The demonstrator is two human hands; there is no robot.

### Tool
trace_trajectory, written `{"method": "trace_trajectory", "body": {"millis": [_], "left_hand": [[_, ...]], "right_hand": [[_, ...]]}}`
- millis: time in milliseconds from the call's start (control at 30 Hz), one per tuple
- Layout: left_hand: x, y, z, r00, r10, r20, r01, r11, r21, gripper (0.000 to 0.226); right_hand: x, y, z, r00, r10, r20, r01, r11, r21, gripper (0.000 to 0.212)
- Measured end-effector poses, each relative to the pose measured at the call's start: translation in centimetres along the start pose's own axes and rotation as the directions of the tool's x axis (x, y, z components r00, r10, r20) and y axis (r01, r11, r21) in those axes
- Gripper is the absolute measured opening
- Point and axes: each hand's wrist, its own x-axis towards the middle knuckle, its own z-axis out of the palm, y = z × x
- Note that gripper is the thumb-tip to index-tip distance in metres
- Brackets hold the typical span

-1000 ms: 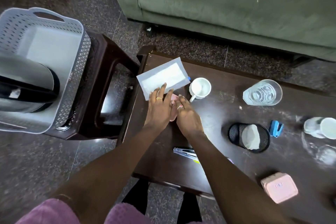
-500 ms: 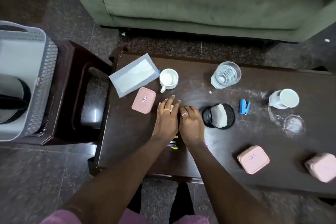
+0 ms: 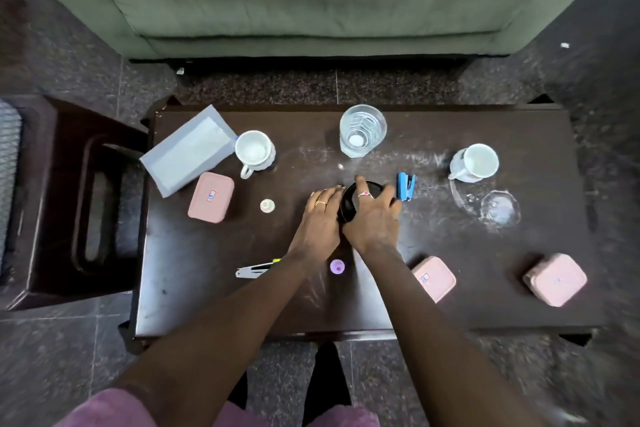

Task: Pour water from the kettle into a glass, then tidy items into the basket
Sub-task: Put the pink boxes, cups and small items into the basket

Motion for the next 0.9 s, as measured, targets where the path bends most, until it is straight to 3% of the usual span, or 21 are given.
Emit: {"method": "trace_trajectory", "body": {"millis": [167, 267, 433, 533, 700, 900], "left_hand": [[1.8, 1.9, -0.2, 0.996, 0.057, -0.073, -0.059, 0.998, -0.027, 0.057], [5.1, 3.1, -1.1, 0.983, -0.008, -0.185, 0.004, 1.000, -0.023, 0.059], [11.9, 5.0, -2.7, 0.980, -0.156, -0.121, 0.159, 0.987, 0.013, 0.110], [14.7, 5.7, -2.8, 0.975, -0.206, -0.078, 0.209, 0.978, 0.028, 0.126], [16.1, 5.9, -2.2, 0.951, -0.305, 0.049, 0.305, 0.952, 0.010, 0.112], [16.1, 5.9, -2.1, 0.943, -0.332, 0.038, 0.333, 0.943, -0.029, 0.103]], "right_hand": [[1.7, 1.8, -4.5, 1.000, 0.005, -0.027, -0.005, 1.000, 0.017, 0.092], [3.9, 3.0, -8.3, 0.996, 0.021, -0.091, -0.023, 0.999, -0.025, 0.101], [8.8, 4.3, -12.1, 0.991, 0.011, -0.135, -0.012, 1.000, -0.002, 0.103], [11.7, 4.4, -12.4, 0.996, -0.021, -0.087, 0.022, 1.000, 0.015, 0.103], [14.2, 3.8, -10.9, 0.999, -0.042, -0.004, 0.043, 0.999, 0.032, 0.107], [14.6, 3.4, -9.4, 0.998, -0.051, 0.036, 0.050, 0.999, 0.021, 0.105]]}}
